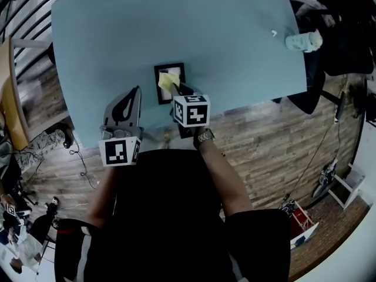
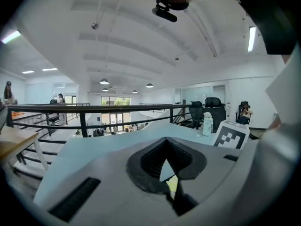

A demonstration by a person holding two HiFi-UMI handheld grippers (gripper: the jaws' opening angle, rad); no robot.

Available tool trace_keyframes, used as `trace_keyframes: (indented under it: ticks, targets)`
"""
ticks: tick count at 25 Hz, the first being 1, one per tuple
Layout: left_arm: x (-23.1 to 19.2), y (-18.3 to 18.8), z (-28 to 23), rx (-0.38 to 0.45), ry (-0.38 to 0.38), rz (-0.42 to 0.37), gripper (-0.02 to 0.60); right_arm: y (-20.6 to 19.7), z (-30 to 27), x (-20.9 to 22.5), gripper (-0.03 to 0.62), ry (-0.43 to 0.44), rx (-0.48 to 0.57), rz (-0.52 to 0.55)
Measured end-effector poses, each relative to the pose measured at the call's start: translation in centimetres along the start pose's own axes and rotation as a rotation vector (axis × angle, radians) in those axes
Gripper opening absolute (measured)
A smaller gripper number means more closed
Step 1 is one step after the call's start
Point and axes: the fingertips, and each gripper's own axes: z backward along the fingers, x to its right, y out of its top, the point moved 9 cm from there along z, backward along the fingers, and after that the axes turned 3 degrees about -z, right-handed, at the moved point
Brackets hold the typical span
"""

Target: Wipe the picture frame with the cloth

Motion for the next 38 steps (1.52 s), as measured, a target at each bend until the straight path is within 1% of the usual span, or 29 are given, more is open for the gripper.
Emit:
trace_keyframes:
  ticks: [7,10,14,17,21,28,38]
  targets:
    - [-1.4,-0.2,1.3,0.010,0.054,0.021,0.000,1.6,-2.1,-2.2,0.036,0.034,-0.021,0.057]
    - [-2.1,-0.8,1.8,-0.006,0.081,0.028,0.000,1.9,-3.3,-2.5,0.037,0.034,-0.038,0.071]
    - [-3.0,-1.3,2.4,-0.004,0.103,0.042,0.000,1.2,-4.2,-2.9,0.037,0.029,-0.072,0.070]
    - [-3.5,-1.7,2.7,-0.029,0.117,0.049,0.000,0.0,-4.5,-2.9,0.036,0.030,-0.105,0.072]
    - [-3.4,-2.1,2.2,-0.017,0.104,0.045,0.000,-1.5,-4.4,-2.4,0.036,0.022,-0.141,0.067]
    - [-2.3,-1.6,0.8,-0.005,0.064,0.036,0.000,-3.1,-3.6,-2.2,0.035,0.038,-0.153,0.050]
    - [-0.6,-1.3,-0.4,-0.032,0.011,0.016,0.000,-4.6,-2.5,-1.7,0.037,0.043,-0.164,0.032]
